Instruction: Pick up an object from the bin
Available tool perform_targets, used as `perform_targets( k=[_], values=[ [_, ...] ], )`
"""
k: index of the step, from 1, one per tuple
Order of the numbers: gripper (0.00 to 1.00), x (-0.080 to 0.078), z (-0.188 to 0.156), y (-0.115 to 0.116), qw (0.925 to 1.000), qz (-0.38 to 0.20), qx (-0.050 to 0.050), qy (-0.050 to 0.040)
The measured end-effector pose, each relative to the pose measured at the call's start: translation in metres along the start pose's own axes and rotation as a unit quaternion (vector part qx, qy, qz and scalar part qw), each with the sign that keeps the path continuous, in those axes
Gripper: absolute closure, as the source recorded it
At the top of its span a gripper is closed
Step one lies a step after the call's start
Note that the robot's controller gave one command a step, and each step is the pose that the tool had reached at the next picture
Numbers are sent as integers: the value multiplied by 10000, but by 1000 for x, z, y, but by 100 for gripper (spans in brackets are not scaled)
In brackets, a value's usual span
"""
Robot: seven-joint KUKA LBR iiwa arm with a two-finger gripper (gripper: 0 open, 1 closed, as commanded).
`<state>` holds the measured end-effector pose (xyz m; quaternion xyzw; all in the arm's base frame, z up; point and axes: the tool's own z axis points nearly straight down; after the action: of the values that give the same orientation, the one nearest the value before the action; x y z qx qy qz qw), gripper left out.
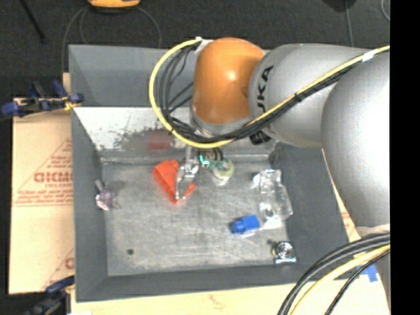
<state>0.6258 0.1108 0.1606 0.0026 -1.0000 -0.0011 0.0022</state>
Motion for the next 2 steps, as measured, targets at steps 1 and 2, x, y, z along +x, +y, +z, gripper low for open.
perform_targets(
  k=[1,2],
  values=[
    [0,-5,77,-21,9997,246,-8,-69],
    [0,5,59,-34,9880,1545,-2,-34]
  ],
)
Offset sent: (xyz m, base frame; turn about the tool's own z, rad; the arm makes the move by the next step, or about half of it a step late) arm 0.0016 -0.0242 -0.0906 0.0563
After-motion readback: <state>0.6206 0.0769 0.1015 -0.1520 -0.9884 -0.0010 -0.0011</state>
